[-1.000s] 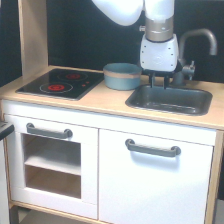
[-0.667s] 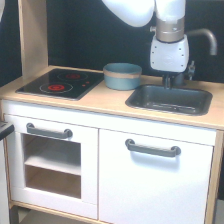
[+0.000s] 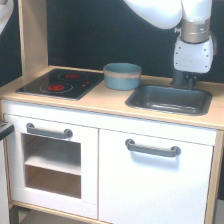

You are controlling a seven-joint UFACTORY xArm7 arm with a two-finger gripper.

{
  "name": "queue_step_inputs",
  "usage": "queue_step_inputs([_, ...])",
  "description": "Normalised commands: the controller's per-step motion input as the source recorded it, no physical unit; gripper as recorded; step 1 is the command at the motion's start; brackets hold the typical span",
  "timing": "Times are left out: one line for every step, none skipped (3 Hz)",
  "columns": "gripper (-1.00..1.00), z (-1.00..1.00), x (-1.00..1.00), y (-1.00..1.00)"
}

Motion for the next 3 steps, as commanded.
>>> queue_step_inputs([-0.92, 1.0, 1.0, 1.0])
queue_step_inputs([-1.0, 0.92, 1.0, 1.0])
queue_step_inputs([-0.94, 1.0, 1.0, 0.98])
